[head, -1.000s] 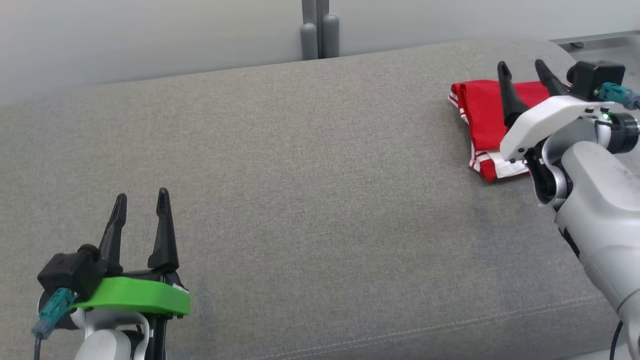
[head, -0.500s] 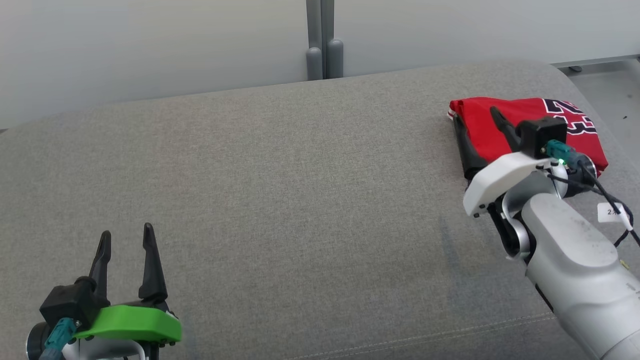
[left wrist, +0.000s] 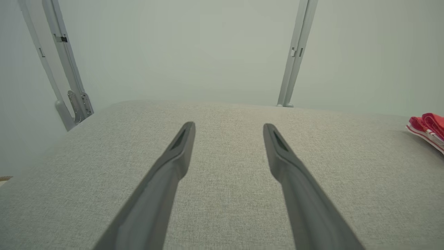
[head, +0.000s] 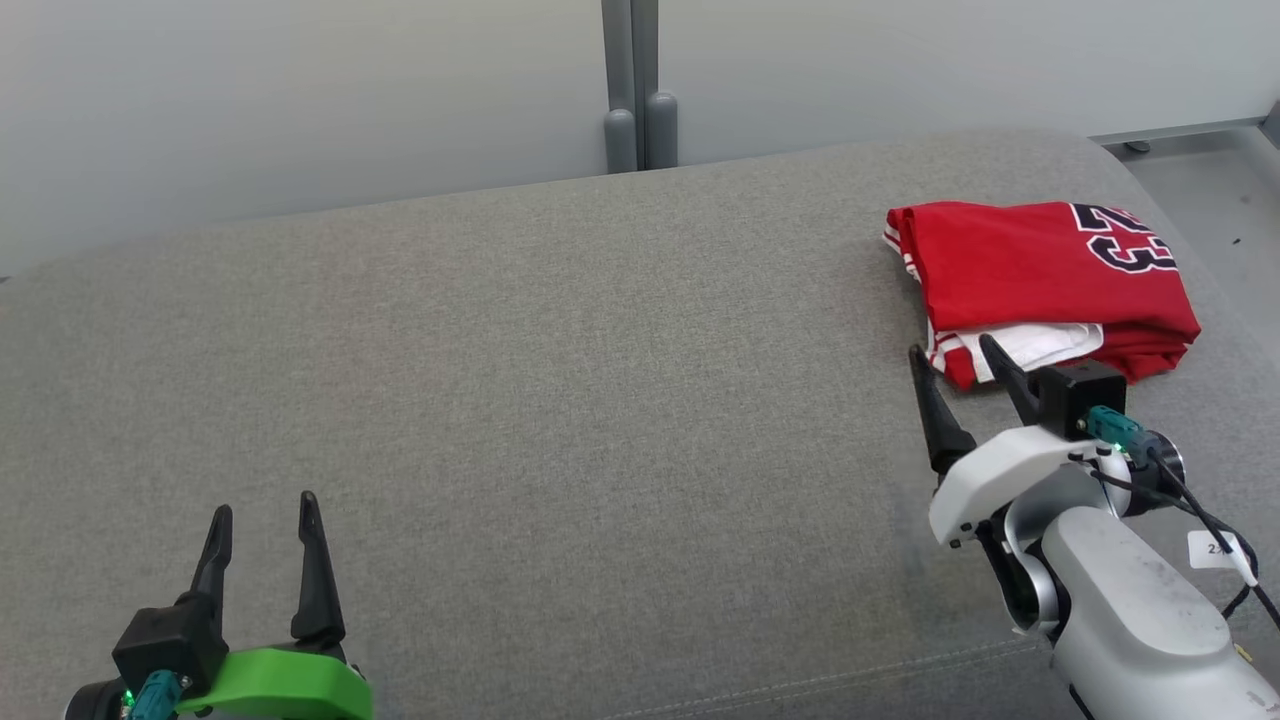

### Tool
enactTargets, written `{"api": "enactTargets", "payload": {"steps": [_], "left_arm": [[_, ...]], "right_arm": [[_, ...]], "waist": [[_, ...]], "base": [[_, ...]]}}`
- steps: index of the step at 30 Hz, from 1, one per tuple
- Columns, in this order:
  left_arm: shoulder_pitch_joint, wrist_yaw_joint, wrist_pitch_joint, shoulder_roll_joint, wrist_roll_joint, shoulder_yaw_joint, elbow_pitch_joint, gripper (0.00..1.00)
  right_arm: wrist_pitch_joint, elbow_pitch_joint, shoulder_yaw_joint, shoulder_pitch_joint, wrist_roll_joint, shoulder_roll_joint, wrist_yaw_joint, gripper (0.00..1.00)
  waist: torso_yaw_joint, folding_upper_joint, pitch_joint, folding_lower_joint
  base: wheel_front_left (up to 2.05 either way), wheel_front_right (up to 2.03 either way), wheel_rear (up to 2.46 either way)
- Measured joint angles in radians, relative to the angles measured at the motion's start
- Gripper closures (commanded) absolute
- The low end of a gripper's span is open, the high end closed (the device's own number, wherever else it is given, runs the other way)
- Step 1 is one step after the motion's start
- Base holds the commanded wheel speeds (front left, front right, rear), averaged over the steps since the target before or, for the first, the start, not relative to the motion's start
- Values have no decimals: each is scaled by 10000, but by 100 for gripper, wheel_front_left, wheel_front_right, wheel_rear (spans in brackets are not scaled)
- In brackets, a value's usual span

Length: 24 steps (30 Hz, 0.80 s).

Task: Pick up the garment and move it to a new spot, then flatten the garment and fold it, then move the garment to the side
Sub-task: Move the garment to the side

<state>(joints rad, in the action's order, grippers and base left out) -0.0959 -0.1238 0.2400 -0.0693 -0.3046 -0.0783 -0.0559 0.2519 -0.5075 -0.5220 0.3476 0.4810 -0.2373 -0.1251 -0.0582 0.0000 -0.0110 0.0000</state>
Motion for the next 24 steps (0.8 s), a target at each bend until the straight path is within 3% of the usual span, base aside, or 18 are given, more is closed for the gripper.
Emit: {"api": "enactTargets", "payload": {"steps": [9,24], "left_arm": [[-113,0,2,153,23,-291,-8,0],[-351,0,33,171,-4,-435,-148,0]], "right_arm": [[0,537,917,-927,-890,196,0,0],[0,1361,1542,-1952,-1862,723,0,0]], "waist": [[-99,0,-70,0],[-316,0,-341,0]], "base": [[0,0,0],[0,0,0]]}}
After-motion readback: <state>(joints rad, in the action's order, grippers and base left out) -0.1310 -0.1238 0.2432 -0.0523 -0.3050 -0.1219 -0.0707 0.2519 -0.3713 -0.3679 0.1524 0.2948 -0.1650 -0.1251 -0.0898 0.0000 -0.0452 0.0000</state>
